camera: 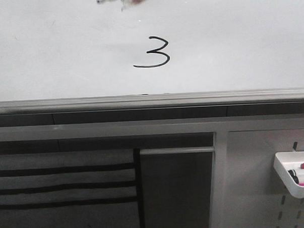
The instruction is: Write number 3 on whiteboard
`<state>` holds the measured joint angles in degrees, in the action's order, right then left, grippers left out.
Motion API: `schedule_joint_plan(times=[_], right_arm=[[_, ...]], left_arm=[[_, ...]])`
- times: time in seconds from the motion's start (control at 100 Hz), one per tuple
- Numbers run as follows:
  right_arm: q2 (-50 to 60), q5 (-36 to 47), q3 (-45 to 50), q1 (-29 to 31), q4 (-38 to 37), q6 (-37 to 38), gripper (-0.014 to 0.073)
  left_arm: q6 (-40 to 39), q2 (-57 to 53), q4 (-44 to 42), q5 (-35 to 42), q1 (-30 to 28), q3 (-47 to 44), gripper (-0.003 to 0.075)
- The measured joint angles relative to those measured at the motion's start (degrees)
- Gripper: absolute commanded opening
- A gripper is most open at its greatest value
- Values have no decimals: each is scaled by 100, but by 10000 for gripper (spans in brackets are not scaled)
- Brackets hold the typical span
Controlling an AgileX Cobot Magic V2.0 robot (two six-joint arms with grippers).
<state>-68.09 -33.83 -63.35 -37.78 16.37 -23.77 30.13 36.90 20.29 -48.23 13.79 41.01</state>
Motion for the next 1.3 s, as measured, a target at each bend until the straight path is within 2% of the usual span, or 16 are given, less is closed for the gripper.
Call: schedule_joint_plan(times=[0.21, 0.45, 0.67, 0.81, 0.94, 1.12, 1.3], right_arm=[[1621, 364, 1171, -85, -74, -712, -47], [2460, 367, 1677, -85, -147, -1317, -47], [2394, 139, 1713, -101, -147, -1471, -47], [2110, 139, 1713, -110, -147, -1951, -47], [1719, 292, 1713, -211, -161, -2344, -47], [1276, 823, 1713, -635, -165, -2917, -47], [967, 1692, 1713, -1060, -165, -3108, -47]], left_arm=[[0, 0, 0, 0, 0, 0, 450], [0, 0, 51, 22, 0, 0, 450], [41, 0, 91, 81, 0, 0, 449], [811, 27, 553, 147, 56, 0, 449], [1660, 253, 1130, 156, 442, 80, 449], [2327, 777, 1249, 170, 1129, 379, 449], [2987, 1315, 1252, 195, 1560, 714, 449]])
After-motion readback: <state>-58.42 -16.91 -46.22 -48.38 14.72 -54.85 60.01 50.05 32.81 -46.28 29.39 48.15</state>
